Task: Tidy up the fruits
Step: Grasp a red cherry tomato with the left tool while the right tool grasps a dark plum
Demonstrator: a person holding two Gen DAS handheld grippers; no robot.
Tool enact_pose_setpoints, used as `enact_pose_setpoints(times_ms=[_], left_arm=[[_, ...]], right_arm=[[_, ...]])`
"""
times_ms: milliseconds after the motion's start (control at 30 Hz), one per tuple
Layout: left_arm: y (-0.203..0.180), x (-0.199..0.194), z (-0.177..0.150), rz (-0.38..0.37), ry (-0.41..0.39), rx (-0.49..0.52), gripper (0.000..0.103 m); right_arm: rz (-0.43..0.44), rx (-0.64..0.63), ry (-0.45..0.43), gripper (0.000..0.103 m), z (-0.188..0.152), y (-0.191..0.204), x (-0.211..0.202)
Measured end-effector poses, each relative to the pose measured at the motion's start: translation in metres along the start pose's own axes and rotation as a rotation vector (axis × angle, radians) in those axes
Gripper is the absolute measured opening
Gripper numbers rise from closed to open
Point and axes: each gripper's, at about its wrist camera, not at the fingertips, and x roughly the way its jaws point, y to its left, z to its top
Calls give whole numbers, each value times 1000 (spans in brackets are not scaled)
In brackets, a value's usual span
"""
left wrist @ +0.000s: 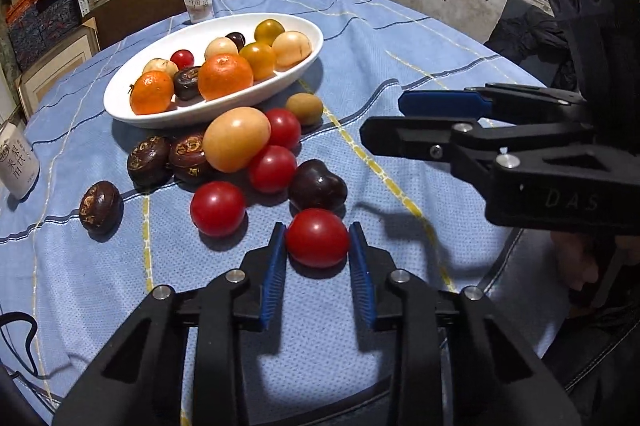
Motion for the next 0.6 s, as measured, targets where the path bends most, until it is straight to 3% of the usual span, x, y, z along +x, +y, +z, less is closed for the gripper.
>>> enact_pose_setpoints(times_ms=[267, 600], left_arm=[[6, -18, -4, 31, -86, -25, 29], [37, -30, -23, 81, -59, -104, 29]], right_arm=[[2, -3, 6, 52, -1, 0, 1], [8, -135, 73, 52, 0, 38, 16]])
